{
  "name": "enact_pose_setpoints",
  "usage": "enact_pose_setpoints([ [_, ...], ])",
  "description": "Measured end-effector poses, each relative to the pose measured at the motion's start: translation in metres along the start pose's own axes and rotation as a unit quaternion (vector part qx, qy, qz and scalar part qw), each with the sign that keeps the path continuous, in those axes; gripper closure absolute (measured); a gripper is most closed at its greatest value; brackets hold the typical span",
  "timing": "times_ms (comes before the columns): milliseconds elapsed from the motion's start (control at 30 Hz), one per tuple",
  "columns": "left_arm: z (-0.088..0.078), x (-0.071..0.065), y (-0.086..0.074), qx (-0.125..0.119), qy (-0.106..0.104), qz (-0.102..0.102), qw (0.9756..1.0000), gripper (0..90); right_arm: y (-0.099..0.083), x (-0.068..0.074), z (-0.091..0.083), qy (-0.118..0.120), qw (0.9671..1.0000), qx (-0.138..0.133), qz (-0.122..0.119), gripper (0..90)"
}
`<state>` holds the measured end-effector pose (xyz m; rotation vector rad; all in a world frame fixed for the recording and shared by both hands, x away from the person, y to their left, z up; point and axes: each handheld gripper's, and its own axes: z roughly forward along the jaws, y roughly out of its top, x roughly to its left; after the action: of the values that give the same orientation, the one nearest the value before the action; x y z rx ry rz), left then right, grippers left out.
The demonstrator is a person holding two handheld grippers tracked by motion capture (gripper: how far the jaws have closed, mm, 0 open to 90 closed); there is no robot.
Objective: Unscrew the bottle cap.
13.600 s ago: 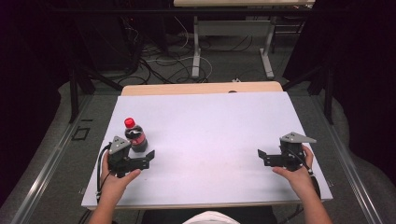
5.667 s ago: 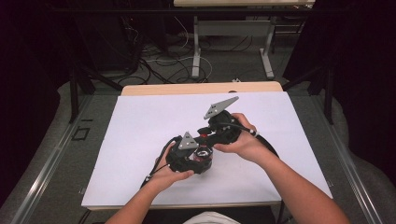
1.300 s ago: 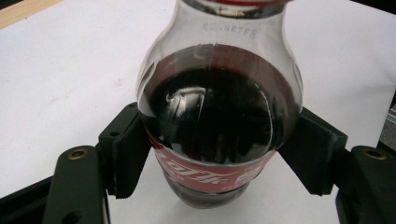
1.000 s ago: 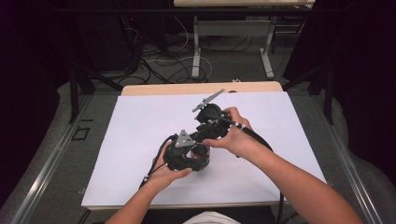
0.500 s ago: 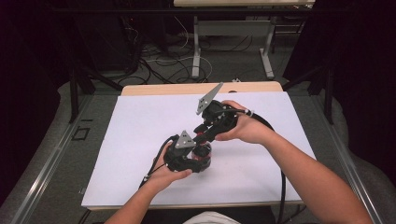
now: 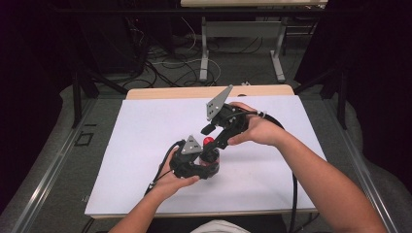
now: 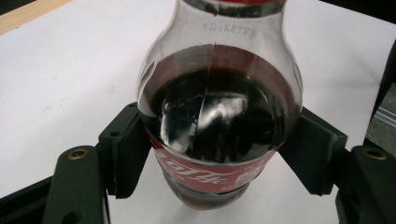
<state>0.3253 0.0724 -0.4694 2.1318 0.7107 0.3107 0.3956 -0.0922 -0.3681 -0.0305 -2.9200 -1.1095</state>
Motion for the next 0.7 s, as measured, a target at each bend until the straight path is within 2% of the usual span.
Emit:
enact_pose_setpoints([
  [67, -0.001, 0.001, 0.0, 0.0, 0.005, -0.003, 1.0, 30.2, -0.001, 0.001, -0.002, -0.008, 0.9998, -0.009, 0.018, 37.2],
  [100, 0.0, 0.002, 0.0, 0.0, 0.004, -0.007, 1.0, 30.2, -0.001, 0.002, -0.003, -0.014, 0.9997, -0.011, 0.018, 37.1],
  [133, -0.001, 0.003, -0.001, 0.001, 0.007, -0.009, 0.9999, 30.2, -0.001, 0.003, -0.006, -0.02, 0.9991, -0.013, 0.035, 36.7],
  [200, -0.001, 0.005, -0.001, 0.0, 0.011, -0.012, 0.9999, 30.2, 0.0, 0.006, -0.01, -0.041, 0.9979, -0.026, 0.044, 36.4],
  [233, -0.001, 0.005, -0.001, 0.0, 0.013, -0.013, 0.9998, 30.1, 0.001, 0.007, -0.012, -0.043, 0.9973, -0.031, 0.051, 36.4],
  [300, -0.001, 0.006, -0.001, 0.001, 0.015, -0.014, 0.9998, 30.1, 0.002, 0.009, -0.015, -0.053, 0.9939, -0.036, 0.09, 35.8],
  [333, 0.0, 0.005, -0.001, -0.001, 0.017, -0.015, 0.9997, 30.1, 0.002, 0.009, -0.015, -0.055, 0.991, -0.048, 0.113, 35.8],
  [367, 0.0, 0.005, -0.001, -0.001, 0.018, -0.015, 0.9997, 30.1, 0.002, 0.01, -0.016, -0.066, 0.9852, -0.06, 0.146, 36.0],
  [433, 0.001, 0.004, -0.001, 0.0, 0.018, -0.018, 0.9997, 30.1, 0.004, 0.013, -0.016, -0.107, 0.9746, -0.065, 0.186, 42.0],
  [500, 0.001, 0.003, -0.001, 0.002, 0.022, -0.013, 0.9997, 30.2, 0.007, 0.019, -0.017, -0.14, 0.9609, -0.064, 0.23, 44.2],
  [533, 0.002, 0.003, -0.001, 0.001, 0.024, -0.013, 0.9996, 30.2, 0.008, 0.022, -0.016, -0.166, 0.9563, -0.066, 0.232, 46.1],
  [600, 0.002, 0.002, 0.0, 0.002, 0.023, -0.015, 0.9996, 30.1, 0.011, 0.027, -0.013, -0.181, 0.9491, -0.062, 0.25, 47.8],
  [700, 0.003, 0.001, -0.001, -0.001, 0.029, -0.01, 0.9995, 30.1, 0.015, 0.035, -0.007, -0.201, 0.9432, -0.053, 0.259, 51.0],
])
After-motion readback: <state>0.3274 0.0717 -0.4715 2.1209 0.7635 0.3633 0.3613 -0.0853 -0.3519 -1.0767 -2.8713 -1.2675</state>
